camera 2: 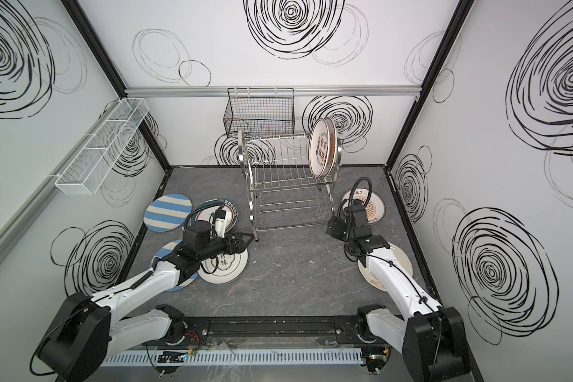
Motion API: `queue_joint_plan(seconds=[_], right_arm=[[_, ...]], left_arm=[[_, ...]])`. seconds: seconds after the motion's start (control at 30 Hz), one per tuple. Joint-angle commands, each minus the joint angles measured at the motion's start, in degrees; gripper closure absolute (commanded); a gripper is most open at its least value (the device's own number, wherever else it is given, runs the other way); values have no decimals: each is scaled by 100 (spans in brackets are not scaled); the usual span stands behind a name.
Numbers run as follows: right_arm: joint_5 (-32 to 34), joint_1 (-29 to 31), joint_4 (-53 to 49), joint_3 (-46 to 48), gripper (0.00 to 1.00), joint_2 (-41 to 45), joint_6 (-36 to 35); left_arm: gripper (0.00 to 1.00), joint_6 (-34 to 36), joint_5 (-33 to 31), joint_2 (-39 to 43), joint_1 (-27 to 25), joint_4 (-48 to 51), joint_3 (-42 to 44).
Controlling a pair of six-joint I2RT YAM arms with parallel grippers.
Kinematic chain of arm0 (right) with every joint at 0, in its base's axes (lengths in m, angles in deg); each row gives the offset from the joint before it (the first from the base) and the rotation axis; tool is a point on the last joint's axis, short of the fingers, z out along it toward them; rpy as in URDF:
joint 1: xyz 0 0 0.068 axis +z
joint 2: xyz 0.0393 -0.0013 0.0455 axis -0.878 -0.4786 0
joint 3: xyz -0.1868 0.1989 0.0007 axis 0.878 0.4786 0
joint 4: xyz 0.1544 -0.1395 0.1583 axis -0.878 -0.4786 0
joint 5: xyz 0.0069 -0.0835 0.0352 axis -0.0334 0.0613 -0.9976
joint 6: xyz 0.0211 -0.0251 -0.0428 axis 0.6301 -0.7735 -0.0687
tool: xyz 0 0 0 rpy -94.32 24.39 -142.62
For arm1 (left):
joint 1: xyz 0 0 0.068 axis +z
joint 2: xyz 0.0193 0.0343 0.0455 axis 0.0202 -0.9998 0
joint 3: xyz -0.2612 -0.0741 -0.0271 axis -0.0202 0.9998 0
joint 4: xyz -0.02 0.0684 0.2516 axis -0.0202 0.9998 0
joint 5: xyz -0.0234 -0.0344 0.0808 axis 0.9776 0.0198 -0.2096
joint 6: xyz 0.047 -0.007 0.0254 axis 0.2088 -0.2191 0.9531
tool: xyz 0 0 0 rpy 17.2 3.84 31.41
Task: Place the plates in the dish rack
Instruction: 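Lower the right gripper onto the floral plate's rim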
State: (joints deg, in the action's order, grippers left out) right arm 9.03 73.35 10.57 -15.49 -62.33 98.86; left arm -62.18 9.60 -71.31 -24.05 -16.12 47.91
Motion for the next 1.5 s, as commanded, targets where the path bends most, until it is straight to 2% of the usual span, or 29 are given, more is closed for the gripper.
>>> queue_joint_plan(seconds=[0.0,0.17,0.3,0.5,0.67,0.93,1.33,1.47], right_arm=[[1272,22,-1034,-272,12,37,195],[1630,-3,-1378,-93,0,-251,473],[1457,-25,-1557,58,0,-559,955],[1103,-187,-1145,552,0,-996,1077],[1121,-405,-813,820,0,-840,1117],[452,-851,-136,1297,0,-549,829],[-389,-731,159,1549,3,-464,682],[-902,-672,138,1639,3,-250,631]], left_arm=[[4,-50,75,183,-35,1,13],[4,80,45,439,-32,507,-138],[4,55,44,584,-38,558,-114],[4,63,40,626,-40,571,-68],[4,77,26,632,-40,552,-59],[4,107,-26,572,-6,593,-68],[4,117,-88,501,53,631,-103],[4,125,-96,498,58,649,-94]])
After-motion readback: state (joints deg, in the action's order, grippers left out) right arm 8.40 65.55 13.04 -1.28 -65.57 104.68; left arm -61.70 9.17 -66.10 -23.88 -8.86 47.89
